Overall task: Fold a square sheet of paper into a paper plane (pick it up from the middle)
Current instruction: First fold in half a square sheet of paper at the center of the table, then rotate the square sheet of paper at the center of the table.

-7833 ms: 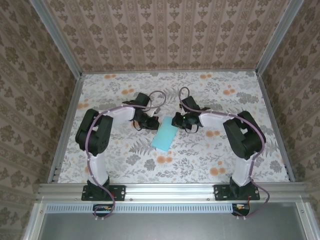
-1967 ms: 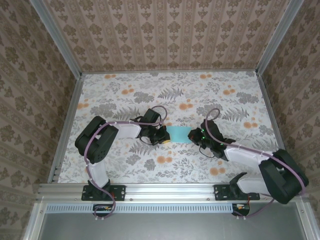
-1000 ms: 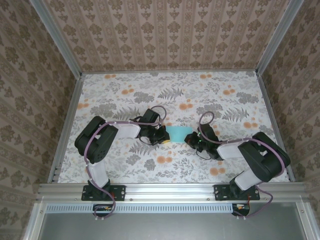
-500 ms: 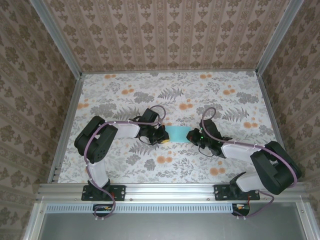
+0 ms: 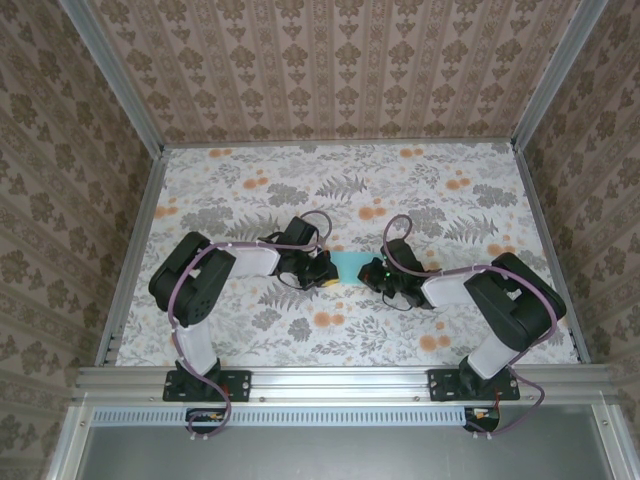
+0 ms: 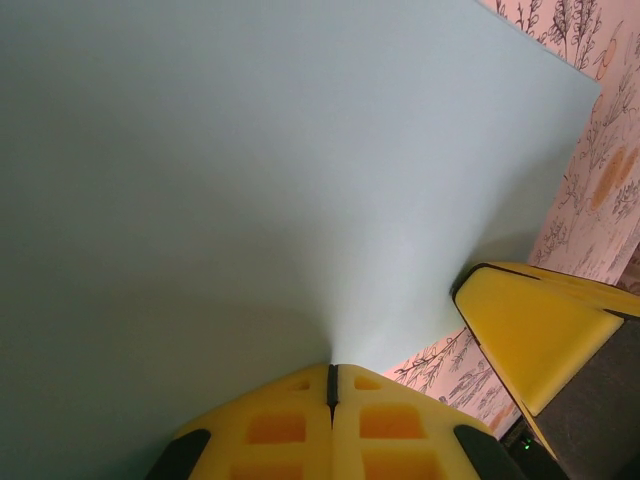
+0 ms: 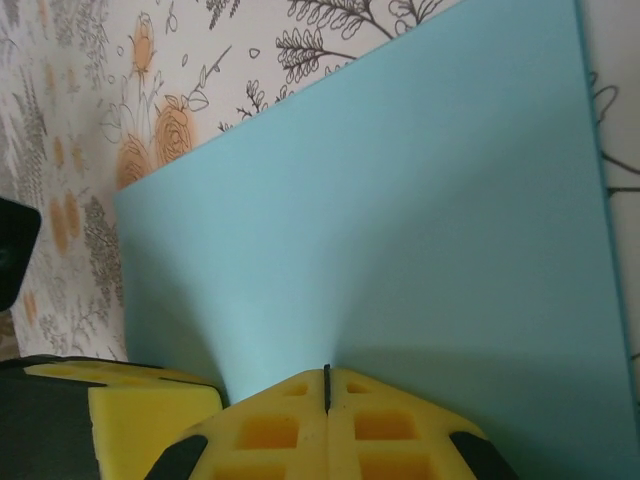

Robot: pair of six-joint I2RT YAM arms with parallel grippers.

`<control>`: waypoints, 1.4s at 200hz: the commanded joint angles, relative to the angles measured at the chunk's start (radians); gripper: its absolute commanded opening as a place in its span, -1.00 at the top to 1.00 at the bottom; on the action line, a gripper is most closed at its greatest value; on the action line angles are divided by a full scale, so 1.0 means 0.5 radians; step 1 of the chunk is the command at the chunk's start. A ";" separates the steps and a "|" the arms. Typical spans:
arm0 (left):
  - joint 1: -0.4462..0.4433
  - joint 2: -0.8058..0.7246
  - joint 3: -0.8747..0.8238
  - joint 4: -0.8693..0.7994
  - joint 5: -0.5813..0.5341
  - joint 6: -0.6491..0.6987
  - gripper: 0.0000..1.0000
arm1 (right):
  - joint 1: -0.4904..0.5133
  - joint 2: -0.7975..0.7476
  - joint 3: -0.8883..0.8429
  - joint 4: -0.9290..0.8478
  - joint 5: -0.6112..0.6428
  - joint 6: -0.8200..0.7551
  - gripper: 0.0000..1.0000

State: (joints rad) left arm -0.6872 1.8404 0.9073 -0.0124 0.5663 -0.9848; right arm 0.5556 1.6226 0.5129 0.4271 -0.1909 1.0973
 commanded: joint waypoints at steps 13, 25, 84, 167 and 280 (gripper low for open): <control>0.042 0.049 -0.073 -0.166 -0.161 0.055 1.00 | -0.010 0.041 -0.110 -0.115 0.096 0.059 1.00; 0.063 0.032 -0.102 -0.166 -0.179 0.055 1.00 | -0.021 0.044 -0.139 -0.148 0.117 0.056 1.00; 0.166 -0.104 -0.306 -0.129 -0.296 0.055 1.00 | -0.060 0.047 -0.188 -0.248 0.188 0.034 1.00; 0.291 -0.249 -0.443 -0.146 -0.313 0.106 1.00 | -0.089 0.047 -0.180 -0.336 0.195 -0.016 1.00; 0.667 -0.640 -0.098 -0.748 -0.362 0.577 0.76 | 0.025 0.002 0.590 -0.992 0.152 -0.513 0.96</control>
State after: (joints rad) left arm -0.4004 1.5780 0.7738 -0.2352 0.4427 -0.8185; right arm 0.5274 1.6039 0.6922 0.0799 -0.1493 0.9314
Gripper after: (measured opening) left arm 0.064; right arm 0.048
